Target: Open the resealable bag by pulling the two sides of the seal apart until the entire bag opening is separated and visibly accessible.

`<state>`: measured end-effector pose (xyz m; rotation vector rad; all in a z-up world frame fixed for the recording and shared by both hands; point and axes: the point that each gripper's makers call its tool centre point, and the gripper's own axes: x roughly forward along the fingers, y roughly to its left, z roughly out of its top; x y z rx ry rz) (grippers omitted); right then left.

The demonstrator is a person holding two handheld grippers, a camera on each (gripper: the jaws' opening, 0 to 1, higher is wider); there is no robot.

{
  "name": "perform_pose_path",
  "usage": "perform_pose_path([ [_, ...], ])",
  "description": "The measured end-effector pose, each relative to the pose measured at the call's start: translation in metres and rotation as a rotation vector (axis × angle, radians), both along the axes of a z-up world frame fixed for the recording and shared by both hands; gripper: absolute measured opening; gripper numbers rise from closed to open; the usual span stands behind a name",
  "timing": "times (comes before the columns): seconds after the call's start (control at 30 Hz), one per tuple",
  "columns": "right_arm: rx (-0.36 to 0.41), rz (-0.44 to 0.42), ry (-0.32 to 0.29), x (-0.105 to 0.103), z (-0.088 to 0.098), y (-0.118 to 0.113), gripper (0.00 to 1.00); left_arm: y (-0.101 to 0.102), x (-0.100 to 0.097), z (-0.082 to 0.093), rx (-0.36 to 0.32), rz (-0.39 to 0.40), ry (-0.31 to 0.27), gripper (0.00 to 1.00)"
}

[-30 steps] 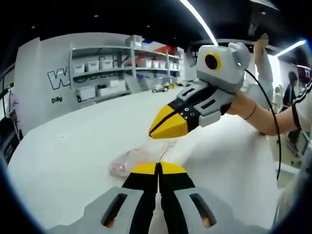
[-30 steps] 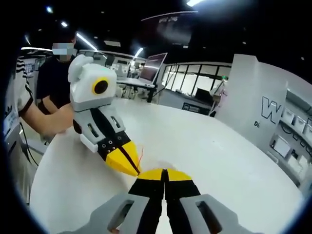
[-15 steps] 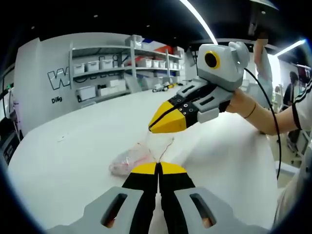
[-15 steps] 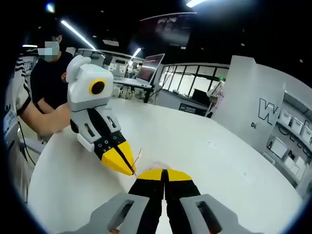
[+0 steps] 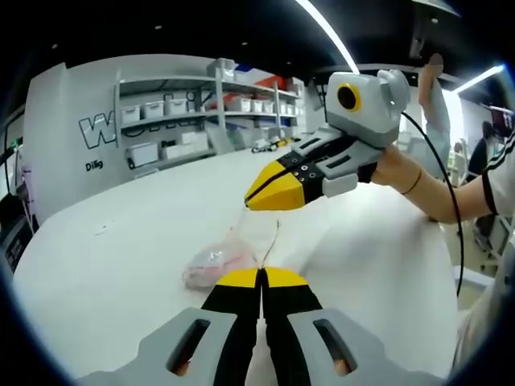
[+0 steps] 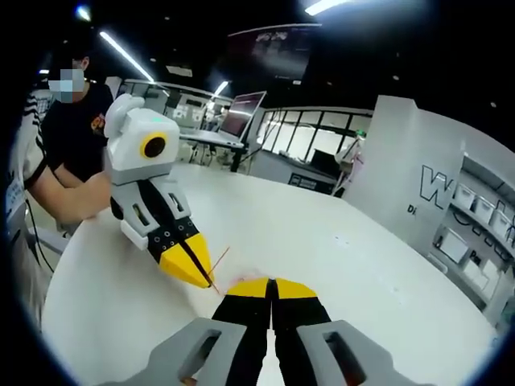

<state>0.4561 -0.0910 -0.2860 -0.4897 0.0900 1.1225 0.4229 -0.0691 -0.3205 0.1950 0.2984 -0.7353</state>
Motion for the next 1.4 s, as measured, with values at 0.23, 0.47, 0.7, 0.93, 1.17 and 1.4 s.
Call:
perform_pose_path([
  [0.23,0.006,-0.014,-0.001,0.004,0.002,-0.003,0.0,0.0,-0.001,0.0,-0.002,-0.002,0.001,0.01],
  [0.47,0.011,-0.025,-0.002,0.005,0.003,-0.005,0.0,0.0,-0.001,0.0,-0.001,-0.002,-0.001,0.01],
  [0.7,0.02,-0.037,-0.002,0.008,0.006,-0.007,0.0,0.0,-0.002,0.001,-0.008,-0.006,-0.001,0.01],
  [0.93,0.025,-0.048,-0.006,0.009,0.008,-0.009,0.0,-0.001,-0.002,0.004,-0.017,-0.004,-0.012,0.01],
  [1.17,0.028,-0.047,-0.016,0.008,0.009,-0.007,0.0,0.0,0.0,0.009,-0.022,-0.002,-0.053,0.02],
  [1.4,0.027,-0.046,-0.019,0.006,0.008,-0.006,0.0,0.002,0.0,0.011,-0.053,-0.001,-0.03,0.02],
])
